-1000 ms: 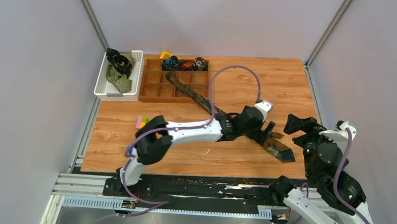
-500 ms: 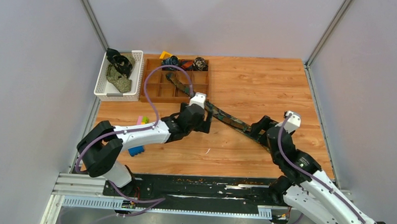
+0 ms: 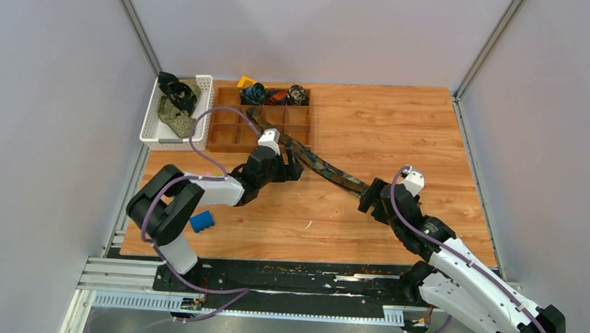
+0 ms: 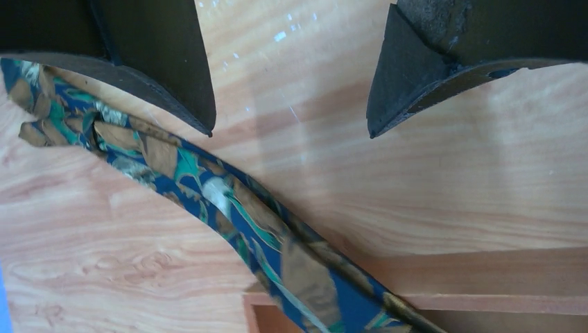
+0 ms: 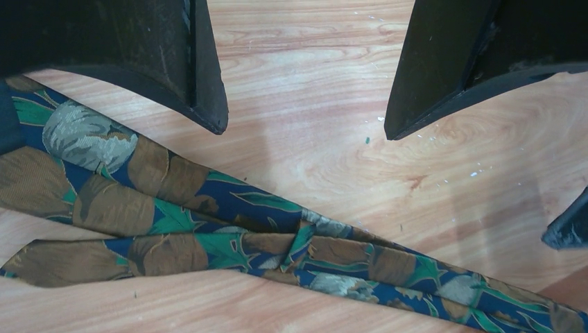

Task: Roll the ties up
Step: Move the tie to the center of the board.

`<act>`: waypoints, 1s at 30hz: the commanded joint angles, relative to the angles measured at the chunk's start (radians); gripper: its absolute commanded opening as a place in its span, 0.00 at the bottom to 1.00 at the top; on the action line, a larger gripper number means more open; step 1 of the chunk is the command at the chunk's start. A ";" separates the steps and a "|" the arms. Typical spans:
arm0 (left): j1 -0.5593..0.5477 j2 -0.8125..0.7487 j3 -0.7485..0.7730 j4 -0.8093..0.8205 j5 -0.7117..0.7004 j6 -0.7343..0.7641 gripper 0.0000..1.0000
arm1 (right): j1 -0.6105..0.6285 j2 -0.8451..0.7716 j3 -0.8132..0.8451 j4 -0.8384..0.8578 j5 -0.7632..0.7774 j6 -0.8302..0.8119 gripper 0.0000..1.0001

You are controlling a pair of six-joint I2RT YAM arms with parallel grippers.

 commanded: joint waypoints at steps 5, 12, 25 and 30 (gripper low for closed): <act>0.132 0.301 0.027 0.529 0.315 -0.277 0.72 | -0.027 -0.027 -0.011 0.037 -0.052 -0.022 0.85; 0.145 0.407 0.089 0.587 0.332 -0.315 0.66 | -0.050 -0.017 -0.029 0.047 -0.064 -0.034 0.85; 0.138 0.401 0.072 0.638 0.284 -0.336 0.03 | -0.076 -0.001 -0.032 0.055 -0.099 -0.041 0.85; 0.083 0.299 -0.039 0.606 0.194 -0.352 0.00 | -0.075 0.017 -0.048 0.048 -0.104 0.002 0.85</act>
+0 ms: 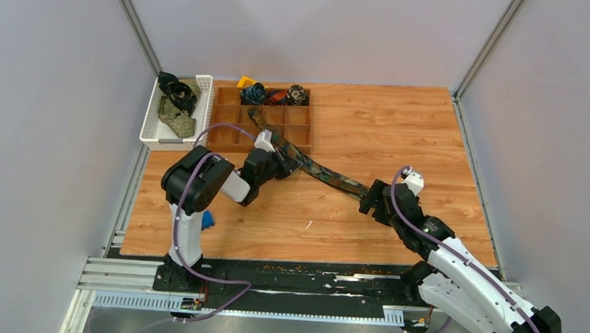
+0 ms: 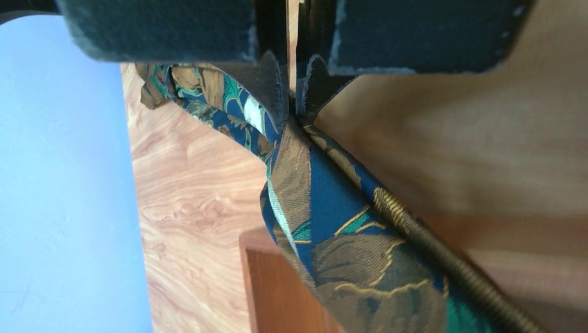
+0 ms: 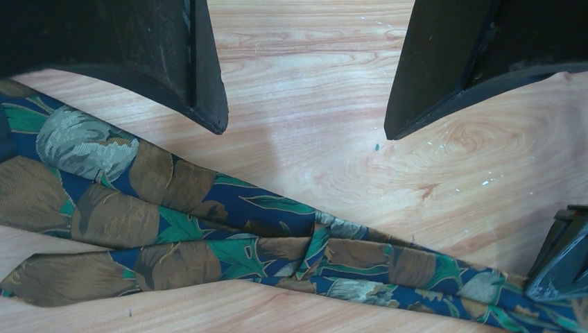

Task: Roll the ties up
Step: Move the tie to the center of the board.

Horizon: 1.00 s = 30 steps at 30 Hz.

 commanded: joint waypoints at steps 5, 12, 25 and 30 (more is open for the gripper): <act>-0.175 -0.237 -0.187 -0.094 -0.231 -0.075 0.00 | -0.006 0.020 -0.056 0.020 -0.012 0.088 0.85; -0.364 -0.422 -0.257 -0.348 -0.454 -0.178 0.07 | -0.007 -0.009 -0.098 -0.031 0.044 0.166 0.85; -0.522 -0.834 -0.214 -0.914 -0.616 -0.024 0.80 | -0.020 -0.086 -0.213 -0.070 0.110 0.311 0.84; -0.510 -0.917 -0.131 -1.143 -0.775 0.286 0.92 | -0.080 -0.036 -0.220 0.030 0.119 0.245 0.82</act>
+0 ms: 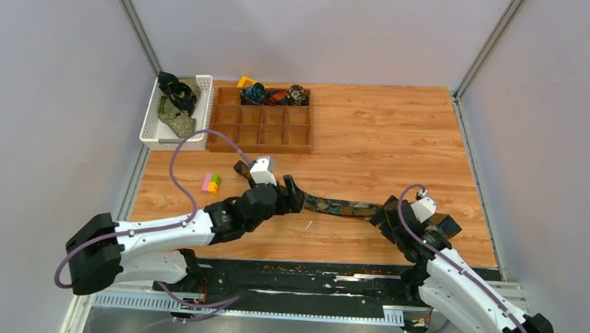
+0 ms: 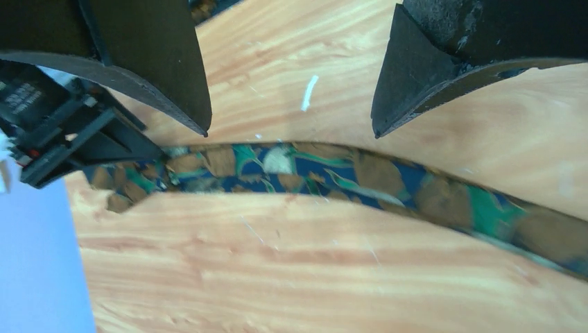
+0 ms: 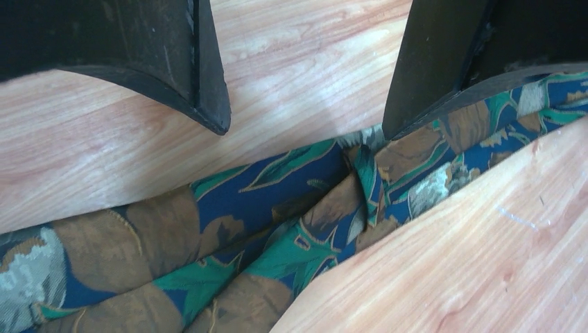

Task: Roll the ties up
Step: Move the tie to the center of the board.

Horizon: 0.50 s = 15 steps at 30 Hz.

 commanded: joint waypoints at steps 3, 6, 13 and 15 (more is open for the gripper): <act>0.082 -0.020 0.112 -0.254 -0.096 0.432 0.92 | -0.118 0.099 -0.006 0.143 -0.024 -0.082 0.82; 0.157 0.047 0.160 -0.232 0.025 0.547 0.91 | -0.179 0.149 0.004 0.190 -0.075 -0.120 0.81; 0.261 0.402 0.419 -0.332 0.171 0.663 0.91 | -0.323 0.263 0.058 0.299 -0.193 -0.218 0.76; 0.270 0.476 0.464 -0.326 0.190 0.645 0.91 | -0.350 0.312 0.078 0.324 -0.180 -0.253 0.75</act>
